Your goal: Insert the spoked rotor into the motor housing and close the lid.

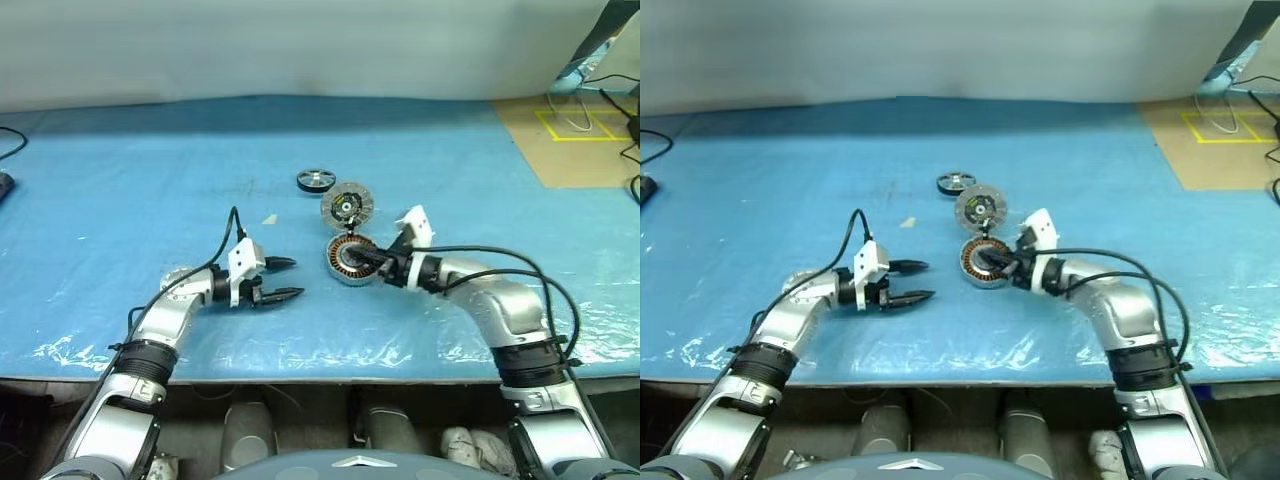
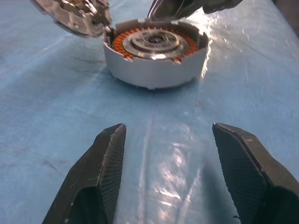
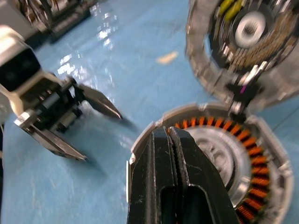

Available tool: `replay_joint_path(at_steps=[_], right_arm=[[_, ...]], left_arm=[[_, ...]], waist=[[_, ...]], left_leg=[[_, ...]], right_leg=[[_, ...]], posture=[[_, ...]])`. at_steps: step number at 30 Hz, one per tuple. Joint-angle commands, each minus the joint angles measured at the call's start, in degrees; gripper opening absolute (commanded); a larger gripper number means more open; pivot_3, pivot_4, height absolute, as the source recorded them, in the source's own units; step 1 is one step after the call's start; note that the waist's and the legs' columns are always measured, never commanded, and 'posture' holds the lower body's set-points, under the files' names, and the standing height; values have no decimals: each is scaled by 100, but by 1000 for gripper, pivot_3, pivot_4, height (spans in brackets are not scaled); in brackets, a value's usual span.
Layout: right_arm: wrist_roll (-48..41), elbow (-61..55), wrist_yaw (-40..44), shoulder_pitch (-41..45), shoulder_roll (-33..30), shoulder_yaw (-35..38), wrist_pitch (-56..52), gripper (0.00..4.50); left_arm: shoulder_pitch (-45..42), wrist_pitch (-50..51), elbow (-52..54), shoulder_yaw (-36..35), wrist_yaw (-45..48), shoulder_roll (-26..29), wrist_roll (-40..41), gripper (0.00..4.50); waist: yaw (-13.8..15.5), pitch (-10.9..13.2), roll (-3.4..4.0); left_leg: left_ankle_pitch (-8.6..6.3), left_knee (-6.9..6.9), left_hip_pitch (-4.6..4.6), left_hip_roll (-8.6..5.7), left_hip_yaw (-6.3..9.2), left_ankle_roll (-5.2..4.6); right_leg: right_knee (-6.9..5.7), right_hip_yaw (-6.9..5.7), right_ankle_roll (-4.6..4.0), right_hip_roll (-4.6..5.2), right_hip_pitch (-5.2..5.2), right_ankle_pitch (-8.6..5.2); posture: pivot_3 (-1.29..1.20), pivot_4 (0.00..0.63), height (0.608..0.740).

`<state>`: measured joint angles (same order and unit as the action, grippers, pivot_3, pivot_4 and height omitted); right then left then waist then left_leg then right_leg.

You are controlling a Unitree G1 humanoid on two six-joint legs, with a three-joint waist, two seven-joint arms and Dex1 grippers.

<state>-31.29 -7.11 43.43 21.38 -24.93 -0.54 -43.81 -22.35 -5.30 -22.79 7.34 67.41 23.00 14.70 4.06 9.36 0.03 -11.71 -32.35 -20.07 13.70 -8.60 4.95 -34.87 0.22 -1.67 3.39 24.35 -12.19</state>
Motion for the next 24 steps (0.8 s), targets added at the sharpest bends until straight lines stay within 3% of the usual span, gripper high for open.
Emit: replay_joint_path(at_steps=[1, 8, 15, 19, 24], right_arm=[[-208, -693, -20, 154, -194, 139, -154, 27], [-34, -807, -185, 206, -350, 56, -236, 27], [148, -813, -324, 139, -397, -113, -221, 27], [156, -816, -392, 186, -421, -62, -229, 27], [189, -929, -518, 62, -495, -13, -261, 27]], left_arm=[[-266, -71, 61, -262, -404, -100, 41, 3087], [-1162, -870, -738, -645, -2895, -856, -822, 3087], [-3294, -1172, -2917, -844, -4749, -975, -1408, 3087], [-4198, -1476, -4150, -815, -4790, -1098, -1552, 3087], [-4760, -704, -5090, -614, -3334, -1138, -1741, 3087]], waist=[[-3, 0, 0], [26, 2, -3], [24, 4, -6], [40, 4, -7], [83, 6, -9]], left_leg=[[0, 6, 0, 0, 0, 0], [0, -4, -2, -4, 6, 0], [1, -24, -6, -9, 10, 1], [1, -9, -7, -17, 14, 2], [1, 2, -5, -23, 20, 3]], right_leg=[[0, 0, 0, -1, 0, 0], [6, -5, 3, 3, -1, 1], [2, 7, 31, 1, -5, 19], [7, 8, 38, 0, -7, 22], [10, 6, 44, 1, -6, 25]], posture=[[0, 150, 740], [0, 150, 740], [0, 150, 740], [0, 150, 740], [0, 150, 740]])
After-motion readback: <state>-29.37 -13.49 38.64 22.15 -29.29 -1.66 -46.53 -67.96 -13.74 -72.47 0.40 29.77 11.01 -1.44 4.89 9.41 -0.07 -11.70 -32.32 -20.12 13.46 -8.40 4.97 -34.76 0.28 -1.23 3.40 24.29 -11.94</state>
